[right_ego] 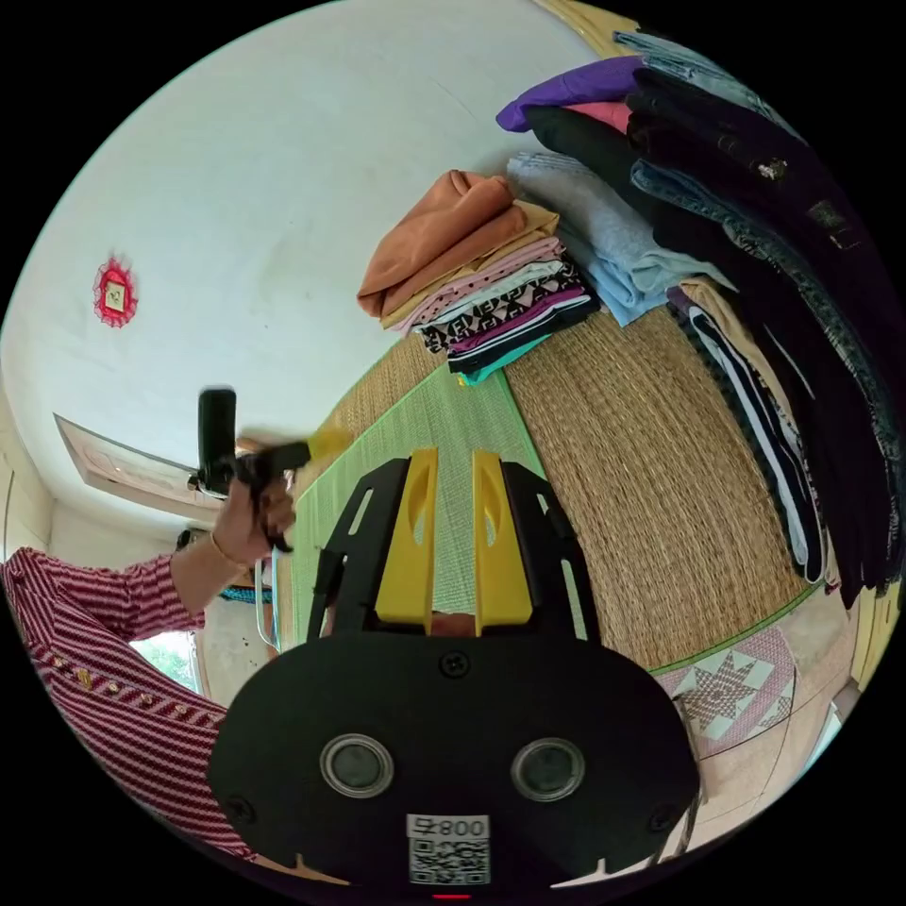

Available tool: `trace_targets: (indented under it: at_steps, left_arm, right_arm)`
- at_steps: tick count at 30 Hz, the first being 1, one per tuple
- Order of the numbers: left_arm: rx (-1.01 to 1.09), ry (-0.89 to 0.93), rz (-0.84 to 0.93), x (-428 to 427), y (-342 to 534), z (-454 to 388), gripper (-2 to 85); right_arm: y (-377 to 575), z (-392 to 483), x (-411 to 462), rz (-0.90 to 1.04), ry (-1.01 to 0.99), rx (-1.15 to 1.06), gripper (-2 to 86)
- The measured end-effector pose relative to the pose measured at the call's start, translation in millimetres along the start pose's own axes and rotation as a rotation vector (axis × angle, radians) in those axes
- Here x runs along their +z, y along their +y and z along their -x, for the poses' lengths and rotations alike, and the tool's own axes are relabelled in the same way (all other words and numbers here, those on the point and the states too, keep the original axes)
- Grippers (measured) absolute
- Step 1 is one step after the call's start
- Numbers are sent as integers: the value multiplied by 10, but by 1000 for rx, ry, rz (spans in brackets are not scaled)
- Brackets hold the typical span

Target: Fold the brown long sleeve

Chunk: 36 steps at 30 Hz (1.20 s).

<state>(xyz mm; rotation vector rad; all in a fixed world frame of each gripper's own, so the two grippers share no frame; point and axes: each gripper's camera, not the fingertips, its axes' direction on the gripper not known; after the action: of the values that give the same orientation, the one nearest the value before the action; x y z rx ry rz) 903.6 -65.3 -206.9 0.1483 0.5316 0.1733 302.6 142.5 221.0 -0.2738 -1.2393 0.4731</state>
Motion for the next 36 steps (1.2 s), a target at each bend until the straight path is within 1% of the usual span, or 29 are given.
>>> trace_targets:
  at_steps: [2, 7, 9, 12, 14, 16, 18, 20, 21, 23, 24, 26, 28, 30, 32, 36]
  left_arm:
    - [74, -119, -31, -42, -457, -270, 69]
    - [174, -322, -53, 4, -1170, -736, 102]
    - [209, -408, -17, 120, -1384, -873, 109]
    - [269, -535, 96, 417, -1644, -1056, 108]
    - [301, -698, 210, 662, -1731, -1135, 82]
    - [334, -731, 226, 672, -1711, -1181, 40]
    - [302, -654, 171, 466, -1664, -1179, 27]
    - [193, -480, 25, -41, -1509, -1069, 18]
    - [165, -449, -10, -178, -1455, -1026, 17]
    - [58, -303, -127, -713, -1190, -781, 12]
    - [34, -260, -155, -842, -1113, -712, 11]
    - [-47, -83, -275, -1331, -757, -453, 9]
    - [-67, 6, -357, -1669, -446, -360, 8]
    - [-81, 24, -409, -1975, -101, -328, 6]
    - [-132, 47, -472, -2374, 463, -206, 5]
    - [-226, 161, -515, -2801, 1354, 21, 4]
  right_arm:
    - [66, -4, 104, 11, -16, 18, 68]
    - [421, -67, 418, 70, -56, 83, 68]
    - [567, -101, 519, 93, -65, 108, 68]
    - [795, -162, 658, 115, -83, 156, 68]
    - [915, -194, 727, 119, -90, 187, 68]
    - [1042, -220, 781, 106, -105, 227, 68]
    - [1105, -211, 802, 92, -106, 241, 67]
    - [1138, -187, 827, 85, -106, 244, 65]
    - [1146, -165, 847, 82, -106, 244, 65]
    - [1138, -118, 885, 77, -109, 240, 64]
    - [1120, -73, 914, 72, -114, 233, 63]
    - [1075, 19, 966, 64, -119, 218, 63]
    - [988, 183, 1054, 55, -129, 192, 63]
    - [901, 341, 1114, 44, -139, 167, 63]
    - [804, 535, 1149, 24, -153, 135, 63]
    - [598, 1116, 1209, -11, -170, 38, 64]
